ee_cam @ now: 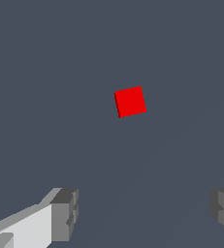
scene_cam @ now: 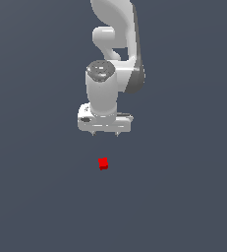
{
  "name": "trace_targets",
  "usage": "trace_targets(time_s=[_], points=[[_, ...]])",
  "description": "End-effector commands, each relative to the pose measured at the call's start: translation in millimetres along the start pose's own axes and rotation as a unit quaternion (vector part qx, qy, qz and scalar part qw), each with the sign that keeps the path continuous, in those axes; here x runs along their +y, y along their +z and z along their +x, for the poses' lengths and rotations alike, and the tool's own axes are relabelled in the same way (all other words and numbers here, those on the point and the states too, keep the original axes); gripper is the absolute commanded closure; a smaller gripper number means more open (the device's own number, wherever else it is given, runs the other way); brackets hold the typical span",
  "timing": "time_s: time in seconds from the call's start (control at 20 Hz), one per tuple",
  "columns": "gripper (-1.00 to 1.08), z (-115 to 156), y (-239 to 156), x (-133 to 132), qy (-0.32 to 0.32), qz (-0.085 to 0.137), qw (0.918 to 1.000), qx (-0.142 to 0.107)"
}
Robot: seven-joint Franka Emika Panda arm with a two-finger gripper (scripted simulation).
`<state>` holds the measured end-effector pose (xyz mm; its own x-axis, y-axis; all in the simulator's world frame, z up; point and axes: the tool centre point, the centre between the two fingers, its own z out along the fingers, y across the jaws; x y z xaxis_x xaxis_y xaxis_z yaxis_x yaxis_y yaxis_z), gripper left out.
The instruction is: Pick up the red cube and move it to a goal position.
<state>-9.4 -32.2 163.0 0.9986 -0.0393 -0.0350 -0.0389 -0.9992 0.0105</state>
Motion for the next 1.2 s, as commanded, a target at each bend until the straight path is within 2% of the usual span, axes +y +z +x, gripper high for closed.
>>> trace_targets(time_s=[0.0,0.5,1.15], points=[[-0.92,0.0,0.0,0.0,0.000,0.000,1.0000,0.000],[-0.92,11.9,23.6,3.0,-0.018,0.001,0.9998,0.003],[-0.92,57.4,105.9,9.2,-0.082,0.003,0.9966,0.013]])
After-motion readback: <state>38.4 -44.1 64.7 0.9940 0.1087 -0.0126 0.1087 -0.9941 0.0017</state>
